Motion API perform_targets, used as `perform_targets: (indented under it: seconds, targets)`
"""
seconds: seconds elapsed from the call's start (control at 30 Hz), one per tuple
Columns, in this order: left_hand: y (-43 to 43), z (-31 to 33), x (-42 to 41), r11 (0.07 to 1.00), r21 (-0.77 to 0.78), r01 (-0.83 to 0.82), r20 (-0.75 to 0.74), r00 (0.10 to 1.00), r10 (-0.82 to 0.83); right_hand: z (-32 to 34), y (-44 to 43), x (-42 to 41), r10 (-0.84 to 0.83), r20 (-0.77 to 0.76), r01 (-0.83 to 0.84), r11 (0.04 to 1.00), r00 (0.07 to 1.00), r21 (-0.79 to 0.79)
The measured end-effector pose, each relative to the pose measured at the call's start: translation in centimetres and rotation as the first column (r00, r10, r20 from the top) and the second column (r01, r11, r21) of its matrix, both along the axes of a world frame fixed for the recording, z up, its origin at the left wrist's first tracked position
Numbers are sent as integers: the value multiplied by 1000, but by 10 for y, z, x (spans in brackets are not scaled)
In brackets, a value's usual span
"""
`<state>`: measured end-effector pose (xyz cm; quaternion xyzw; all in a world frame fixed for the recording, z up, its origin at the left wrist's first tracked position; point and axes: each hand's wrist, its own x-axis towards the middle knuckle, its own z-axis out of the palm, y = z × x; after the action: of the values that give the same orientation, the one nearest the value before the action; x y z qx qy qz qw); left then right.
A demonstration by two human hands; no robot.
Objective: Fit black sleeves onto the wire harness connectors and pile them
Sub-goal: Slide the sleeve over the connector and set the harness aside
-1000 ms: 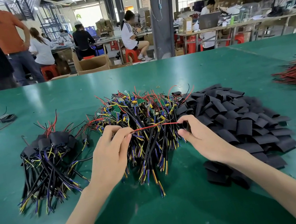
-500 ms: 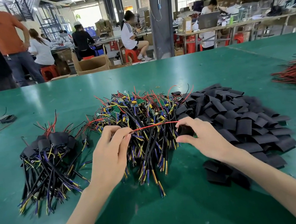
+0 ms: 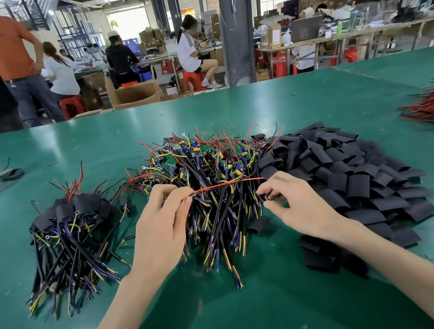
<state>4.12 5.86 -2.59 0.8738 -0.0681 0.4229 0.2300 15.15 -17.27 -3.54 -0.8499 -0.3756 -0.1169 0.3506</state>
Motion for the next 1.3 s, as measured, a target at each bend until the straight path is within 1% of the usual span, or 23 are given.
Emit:
perform_targets:
  seconds: [0.07, 0.1, 0.13, 0.2, 0.23, 0.33, 0.4, 0.53, 0.6, 0.7, 0.8, 0.9, 0.97, 1.07, 1.3]
  targets:
    - [0, 0, 0, 1000, -4, -28, -4, 1000, 28, 1, -2, 0, 84, -73, -87, 996, 994, -30]
    - [0, 0, 0, 999, -4, -37, -8, 999, 37, 1, -3, 0, 135, -128, -145, 987, 982, -75]
    - [0, 1, 0, 999, -4, -42, -11, 999, 42, 1, -4, 0, 180, -173, -206, 969, 968, -140]
    - [0, 1, -1, 999, 2, -49, -19, 999, 49, 0, -4, -1, 242, -199, -292, 914, 950, -281]
    - [-1, 1, -1, 999, 7, -53, -26, 998, 53, 0, -3, -2, 252, -189, -302, 895, 949, -327]
    - [0, 1, -1, 998, 20, -60, -44, 997, 61, 2, 0, -3, 247, -157, -289, 888, 956, -358]
    - [0, 0, -1, 998, 20, -60, -51, 997, 61, 4, 0, -4, 242, -132, -275, 871, 961, -407]
    - [1, 0, -1, 997, 14, -70, -63, 996, 71, 4, -1, -5, 267, -22, -234, 799, 963, -554]
    - [2, 1, -1, 997, 13, -76, -68, 995, 77, 3, -1, -6, 265, -8, -223, 794, 964, -566]
    - [1, 1, -1, 998, 10, -68, -64, 996, 69, 3, -3, -8, 226, -36, -218, 862, 973, -458]
    - [1, 2, -2, 998, 5, -64, -65, 996, 64, 7, -6, -5, 144, -52, -153, 942, 988, -300]
    - [1, 2, -2, 998, 2, -56, -63, 996, 56, 13, -8, -2, 80, -8, -80, 989, 997, -123]
    - [0, 3, -2, 999, 5, -52, -65, 997, 52, 16, -9, 0, 47, 5, -47, 999, 999, -19]
    - [-1, 4, -3, 999, 15, -49, -77, 996, 50, 18, -9, 0, 43, -37, -39, 995, 998, 96]
    - [0, 3, -3, 998, 50, -41, -86, 995, 45, 24, -9, -6, 45, -40, -38, 984, 998, 175]
